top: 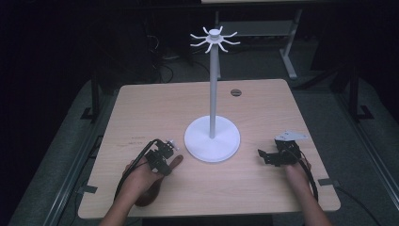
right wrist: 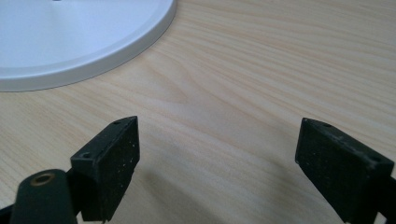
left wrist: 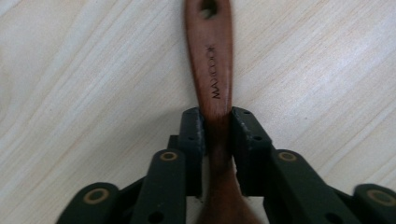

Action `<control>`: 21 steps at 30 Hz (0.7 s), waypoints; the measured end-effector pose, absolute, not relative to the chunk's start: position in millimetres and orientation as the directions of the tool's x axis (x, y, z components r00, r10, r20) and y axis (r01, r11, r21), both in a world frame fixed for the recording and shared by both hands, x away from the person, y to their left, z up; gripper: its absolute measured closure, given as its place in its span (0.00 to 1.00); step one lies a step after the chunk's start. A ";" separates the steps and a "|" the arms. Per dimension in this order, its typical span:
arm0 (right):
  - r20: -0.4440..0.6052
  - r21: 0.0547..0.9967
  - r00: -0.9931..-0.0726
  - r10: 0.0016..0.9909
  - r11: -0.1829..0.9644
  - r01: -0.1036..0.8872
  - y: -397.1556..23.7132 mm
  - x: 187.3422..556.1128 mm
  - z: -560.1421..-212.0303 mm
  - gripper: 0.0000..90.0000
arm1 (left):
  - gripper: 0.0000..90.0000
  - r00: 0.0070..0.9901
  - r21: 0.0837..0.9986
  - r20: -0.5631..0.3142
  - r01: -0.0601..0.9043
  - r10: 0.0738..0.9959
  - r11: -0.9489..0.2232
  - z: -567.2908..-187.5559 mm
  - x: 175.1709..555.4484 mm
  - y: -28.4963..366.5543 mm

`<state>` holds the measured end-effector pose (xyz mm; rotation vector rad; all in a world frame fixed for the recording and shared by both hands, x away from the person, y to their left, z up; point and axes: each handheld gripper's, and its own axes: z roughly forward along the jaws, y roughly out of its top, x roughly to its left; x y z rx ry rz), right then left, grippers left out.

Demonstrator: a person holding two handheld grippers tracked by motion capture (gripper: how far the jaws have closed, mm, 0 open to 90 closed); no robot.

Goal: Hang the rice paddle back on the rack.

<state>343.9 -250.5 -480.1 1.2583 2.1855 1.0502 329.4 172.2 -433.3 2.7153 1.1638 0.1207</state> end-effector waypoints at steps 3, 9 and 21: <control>0.020 0.773 -0.511 0.859 0.311 0.553 -250.6 344.0 -480.1 0.15 | 0.84 0.691 0.202 0.006 0.707 0.723 -0.677 -433.3 328.8 173.1; 0.023 0.774 -0.510 0.860 0.307 0.554 -250.7 344.1 -480.1 0.15 | 0.85 0.688 0.215 -0.017 0.711 0.725 -0.670 -433.2 327.7 177.3; 0.026 0.774 -0.509 0.861 0.305 0.555 -250.7 344.1 -480.1 0.15 | 0.85 0.708 0.371 -0.108 0.680 0.698 -0.633 -422.0 326.6 202.3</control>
